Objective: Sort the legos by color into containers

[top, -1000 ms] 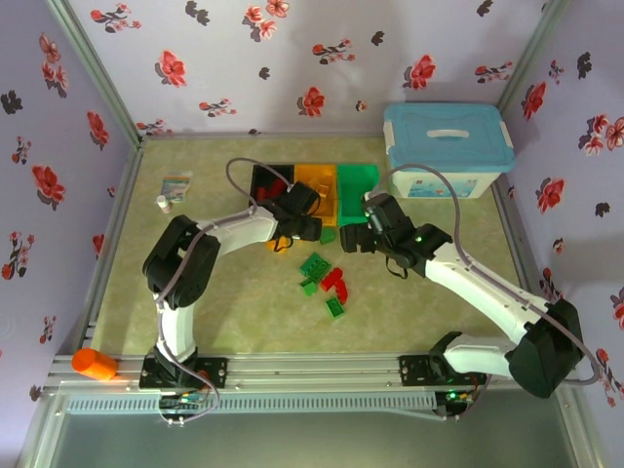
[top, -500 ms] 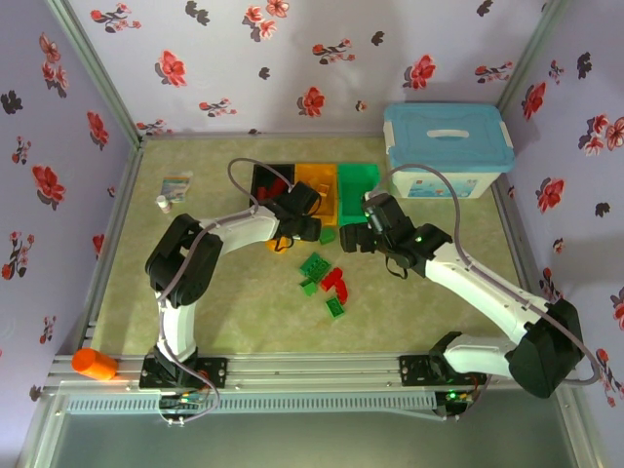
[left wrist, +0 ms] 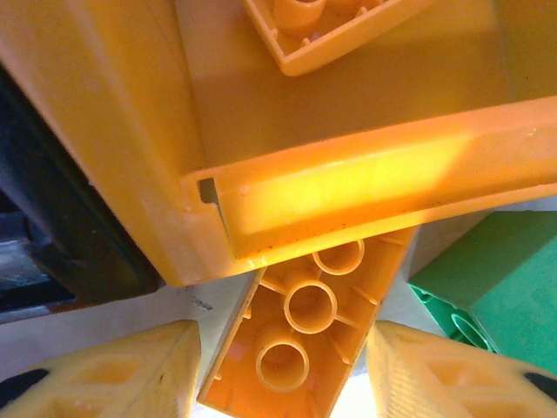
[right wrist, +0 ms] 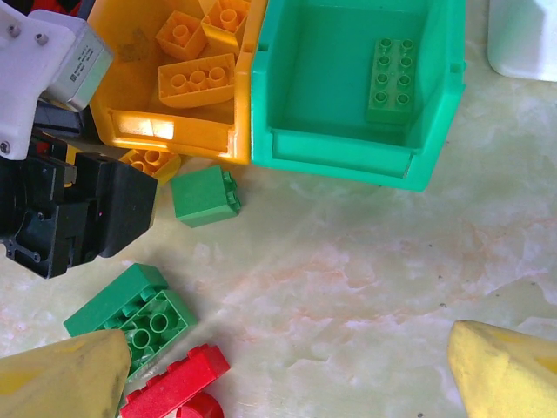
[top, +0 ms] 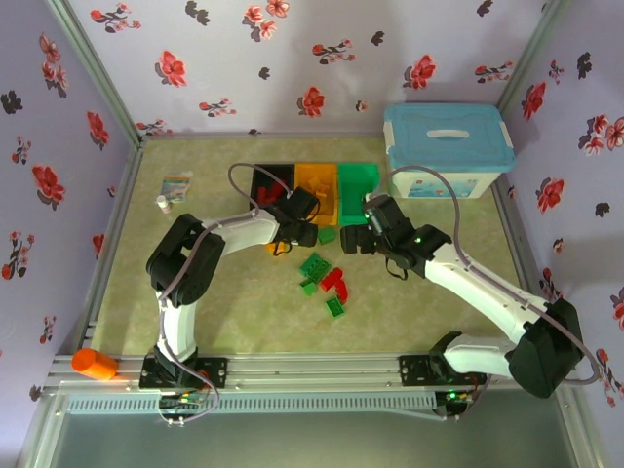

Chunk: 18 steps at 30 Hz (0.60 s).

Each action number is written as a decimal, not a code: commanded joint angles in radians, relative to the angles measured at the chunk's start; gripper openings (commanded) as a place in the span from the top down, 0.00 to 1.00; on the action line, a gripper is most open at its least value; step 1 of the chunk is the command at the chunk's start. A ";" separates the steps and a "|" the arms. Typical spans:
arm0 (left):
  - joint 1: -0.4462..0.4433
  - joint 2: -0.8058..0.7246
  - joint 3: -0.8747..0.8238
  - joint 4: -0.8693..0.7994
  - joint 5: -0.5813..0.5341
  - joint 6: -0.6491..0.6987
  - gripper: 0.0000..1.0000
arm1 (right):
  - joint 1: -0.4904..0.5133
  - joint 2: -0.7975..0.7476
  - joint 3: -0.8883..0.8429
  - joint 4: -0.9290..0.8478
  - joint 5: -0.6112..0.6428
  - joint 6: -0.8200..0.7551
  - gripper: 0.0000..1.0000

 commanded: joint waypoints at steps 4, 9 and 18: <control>-0.012 0.021 0.011 0.003 0.001 -0.004 0.54 | -0.008 -0.008 -0.013 0.027 -0.008 0.017 0.05; -0.027 0.031 0.029 -0.001 0.001 0.014 0.62 | -0.008 -0.014 -0.012 0.021 -0.001 0.016 0.05; -0.063 -0.025 0.002 -0.049 -0.019 -0.005 0.70 | -0.010 -0.021 -0.007 0.015 0.004 0.012 0.06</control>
